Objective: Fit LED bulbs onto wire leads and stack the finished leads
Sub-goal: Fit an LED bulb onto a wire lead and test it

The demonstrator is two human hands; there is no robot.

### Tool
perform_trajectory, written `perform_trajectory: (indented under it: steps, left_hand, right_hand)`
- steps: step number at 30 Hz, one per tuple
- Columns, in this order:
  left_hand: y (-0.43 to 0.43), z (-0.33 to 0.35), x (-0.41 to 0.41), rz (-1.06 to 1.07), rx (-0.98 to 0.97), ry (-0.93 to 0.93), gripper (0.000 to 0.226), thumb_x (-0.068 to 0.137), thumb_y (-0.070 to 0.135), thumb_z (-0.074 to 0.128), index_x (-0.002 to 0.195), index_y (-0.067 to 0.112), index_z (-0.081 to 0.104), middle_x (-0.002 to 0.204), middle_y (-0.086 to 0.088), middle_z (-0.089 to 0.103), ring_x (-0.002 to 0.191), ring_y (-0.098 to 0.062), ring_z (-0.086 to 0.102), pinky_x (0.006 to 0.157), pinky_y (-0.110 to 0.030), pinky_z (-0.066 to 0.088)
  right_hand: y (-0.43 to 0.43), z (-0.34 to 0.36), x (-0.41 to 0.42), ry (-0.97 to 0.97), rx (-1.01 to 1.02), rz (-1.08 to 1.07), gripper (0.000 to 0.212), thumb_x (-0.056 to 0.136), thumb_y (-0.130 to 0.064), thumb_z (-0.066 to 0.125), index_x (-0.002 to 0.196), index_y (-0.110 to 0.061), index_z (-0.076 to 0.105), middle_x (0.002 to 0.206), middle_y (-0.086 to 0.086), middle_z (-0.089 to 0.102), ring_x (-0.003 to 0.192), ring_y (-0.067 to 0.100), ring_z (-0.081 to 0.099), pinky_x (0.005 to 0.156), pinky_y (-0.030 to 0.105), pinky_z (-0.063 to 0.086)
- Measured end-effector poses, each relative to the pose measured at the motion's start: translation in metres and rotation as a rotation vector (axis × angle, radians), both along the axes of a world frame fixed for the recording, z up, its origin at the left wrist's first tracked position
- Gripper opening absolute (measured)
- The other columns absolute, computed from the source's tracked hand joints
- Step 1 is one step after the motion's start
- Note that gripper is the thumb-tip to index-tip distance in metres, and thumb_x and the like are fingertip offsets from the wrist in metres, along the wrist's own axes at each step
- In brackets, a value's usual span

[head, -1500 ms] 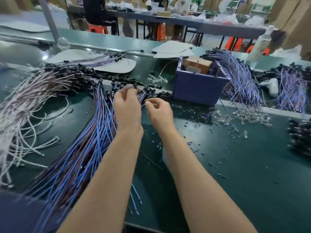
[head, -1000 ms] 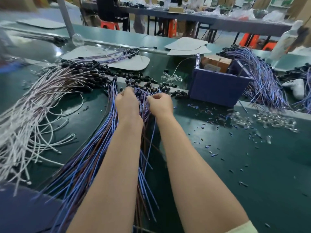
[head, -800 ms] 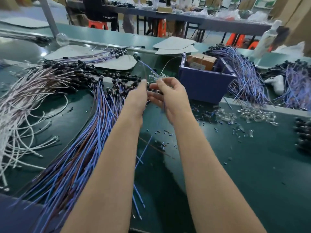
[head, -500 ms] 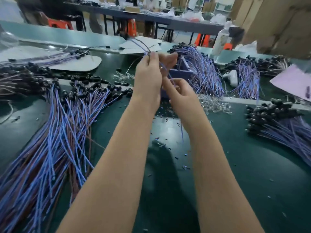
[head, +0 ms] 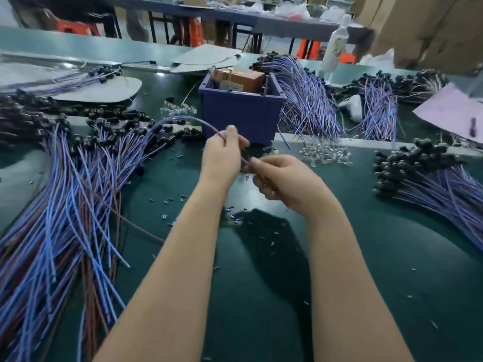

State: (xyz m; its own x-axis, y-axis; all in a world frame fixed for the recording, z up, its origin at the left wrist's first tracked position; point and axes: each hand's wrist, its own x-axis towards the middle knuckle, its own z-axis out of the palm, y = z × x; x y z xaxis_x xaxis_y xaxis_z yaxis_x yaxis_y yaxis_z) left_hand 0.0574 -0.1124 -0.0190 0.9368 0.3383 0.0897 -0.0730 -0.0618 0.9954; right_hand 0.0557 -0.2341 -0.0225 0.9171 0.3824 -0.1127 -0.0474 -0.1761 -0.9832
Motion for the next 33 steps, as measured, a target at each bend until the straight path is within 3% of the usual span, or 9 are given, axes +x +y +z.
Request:
perform_trajectory:
  steps: [3, 7, 10, 14, 17, 23, 29, 33]
  left_hand:
    - [0.008, -0.009, 0.005, 0.149, -0.337, -0.055, 0.041, 0.104, 0.026, 0.032, 0.070, 0.014, 0.051, 0.067, 0.000, 0.053, 0.035, 0.001, 0.041, 0.046, -0.020, 0.040]
    - [0.007, -0.018, 0.005, 0.094, -0.543, -0.030, 0.032, 0.101, 0.024, 0.041, 0.075, 0.011, 0.054, 0.068, -0.002, 0.056, 0.050, -0.002, 0.054, 0.053, -0.015, 0.051]
    - [-0.002, -0.026, 0.002, -0.112, -0.443, 0.067, 0.022, 0.097, 0.017, 0.050, 0.076, 0.011, 0.056, 0.072, -0.003, 0.058, 0.063, -0.009, 0.057, 0.056, -0.013, 0.052]
    - [-0.004, -0.033, 0.001, -0.143, -0.217, 0.105, 0.018, 0.096, 0.018, 0.053, 0.081, 0.009, 0.057, 0.070, -0.004, 0.056, 0.061, -0.007, 0.054, 0.056, -0.013, 0.052]
    - [-0.004, -0.034, 0.001, -0.138, -0.233, 0.085, 0.017, 0.096, 0.018, 0.053, 0.083, 0.008, 0.058, 0.071, -0.004, 0.057, 0.057, -0.004, 0.055, 0.054, -0.013, 0.051]
    - [-0.005, -0.031, -0.001, -0.156, -0.411, 0.062, 0.012, 0.091, 0.010, 0.061, 0.079, 0.008, 0.060, 0.066, -0.003, 0.065, 0.059, -0.005, 0.064, 0.063, -0.013, 0.053]
    - [-0.003, -0.034, -0.001, -0.180, -0.104, 0.069, 0.018, 0.091, 0.012, 0.061, 0.073, 0.010, 0.060, 0.063, -0.004, 0.060, 0.048, -0.001, 0.057, 0.055, -0.015, 0.052]
    - [-0.001, -0.029, 0.000, -0.204, -0.114, 0.053, 0.019, 0.092, 0.014, 0.060, 0.074, 0.008, 0.059, 0.062, -0.003, 0.059, 0.045, 0.000, 0.056, 0.054, -0.014, 0.051]
  right_hand:
    - [-0.020, -0.004, 0.001, 0.068, -0.085, -0.046, 0.021, 0.095, -0.019, 0.055, 0.081, -0.011, 0.068, 0.056, -0.004, 0.052, 0.044, 0.006, 0.043, 0.045, 0.013, 0.036]
    - [-0.014, -0.008, 0.006, 0.005, 0.014, -0.208, 0.022, 0.098, -0.013, 0.049, 0.084, -0.008, 0.065, 0.062, 0.000, 0.054, 0.046, 0.005, 0.045, 0.049, 0.013, 0.041]
    - [-0.006, -0.013, 0.006, 0.009, 0.022, -0.163, 0.022, 0.098, -0.011, 0.047, 0.085, -0.008, 0.063, 0.060, -0.001, 0.051, 0.046, 0.005, 0.042, 0.048, 0.012, 0.038]
    - [-0.006, -0.016, 0.008, 0.056, 0.159, -0.310, 0.014, 0.096, -0.009, 0.051, 0.089, -0.003, 0.061, 0.063, 0.003, 0.057, 0.045, 0.005, 0.051, 0.049, 0.013, 0.046]
    - [-0.007, -0.017, 0.011, 0.088, 0.293, -0.408, 0.016, 0.095, -0.002, 0.052, 0.080, -0.003, 0.058, 0.065, 0.008, 0.060, 0.044, 0.005, 0.057, 0.050, 0.013, 0.050]
    - [-0.004, -0.019, 0.012, 0.068, 0.300, -0.397, 0.016, 0.093, 0.004, 0.052, 0.079, -0.003, 0.058, 0.069, 0.011, 0.061, 0.047, 0.006, 0.060, 0.053, 0.014, 0.053]
    - [-0.001, -0.022, 0.012, -0.090, 0.112, -0.379, 0.018, 0.091, 0.003, 0.055, 0.077, -0.009, 0.060, 0.069, 0.007, 0.060, 0.058, 0.010, 0.057, 0.059, 0.014, 0.052]
    - [-0.003, -0.019, 0.012, -0.067, 0.318, -0.378, 0.020, 0.090, 0.007, 0.053, 0.084, -0.012, 0.059, 0.074, 0.007, 0.060, 0.059, 0.011, 0.055, 0.061, 0.016, 0.051]
